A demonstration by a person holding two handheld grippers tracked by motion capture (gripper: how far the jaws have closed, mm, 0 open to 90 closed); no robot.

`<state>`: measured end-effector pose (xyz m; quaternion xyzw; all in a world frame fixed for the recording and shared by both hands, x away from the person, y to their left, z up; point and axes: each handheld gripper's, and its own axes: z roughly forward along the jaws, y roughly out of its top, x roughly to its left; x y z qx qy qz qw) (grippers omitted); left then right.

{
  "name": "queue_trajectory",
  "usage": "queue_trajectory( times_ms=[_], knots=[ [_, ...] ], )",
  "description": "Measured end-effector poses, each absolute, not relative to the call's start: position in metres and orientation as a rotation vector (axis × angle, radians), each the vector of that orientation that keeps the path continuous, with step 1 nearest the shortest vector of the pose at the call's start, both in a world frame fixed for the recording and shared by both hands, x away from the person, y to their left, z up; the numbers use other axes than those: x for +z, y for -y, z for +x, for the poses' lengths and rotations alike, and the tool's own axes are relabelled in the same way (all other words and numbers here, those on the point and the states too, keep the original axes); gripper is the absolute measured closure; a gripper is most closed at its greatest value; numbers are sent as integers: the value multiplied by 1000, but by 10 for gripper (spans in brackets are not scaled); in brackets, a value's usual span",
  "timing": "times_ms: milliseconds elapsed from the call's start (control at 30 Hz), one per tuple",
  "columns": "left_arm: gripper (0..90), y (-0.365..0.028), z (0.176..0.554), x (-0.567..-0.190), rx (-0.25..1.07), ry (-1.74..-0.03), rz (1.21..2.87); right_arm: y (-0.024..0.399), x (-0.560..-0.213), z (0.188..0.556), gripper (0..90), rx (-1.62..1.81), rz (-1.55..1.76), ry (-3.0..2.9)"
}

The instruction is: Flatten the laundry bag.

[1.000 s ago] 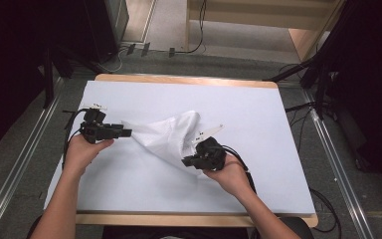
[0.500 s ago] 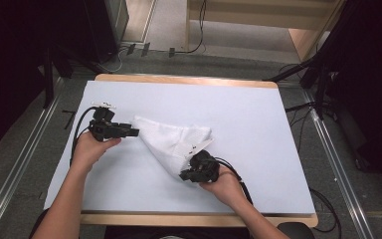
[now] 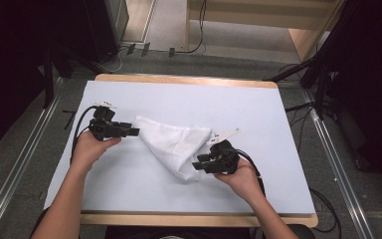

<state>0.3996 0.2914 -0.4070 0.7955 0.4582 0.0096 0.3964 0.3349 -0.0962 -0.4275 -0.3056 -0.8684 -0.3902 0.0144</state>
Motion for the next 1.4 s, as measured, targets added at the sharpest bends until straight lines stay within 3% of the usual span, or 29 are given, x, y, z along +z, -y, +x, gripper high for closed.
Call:
queue_trajectory(
  times_ms=[200, 700, 1200, 1400],
  knots=[
    [450, -295, 397, -406, 35, -1160, 2014, 120, -420, 358, 625, -1272, -1102, 2696],
    [448, -306, 380, -406, 58, -1193, 2008, 118, -419, 408, 548, -1301, -1260, 2707],
    [445, -326, 367, -409, 70, -1253, 1976, 102, -462, 440, 362, -1130, -1335, 2713],
    [445, -324, 369, -409, 70, -1250, 1979, 103, -467, 434, 457, -1153, -1340, 2771]
  ],
)
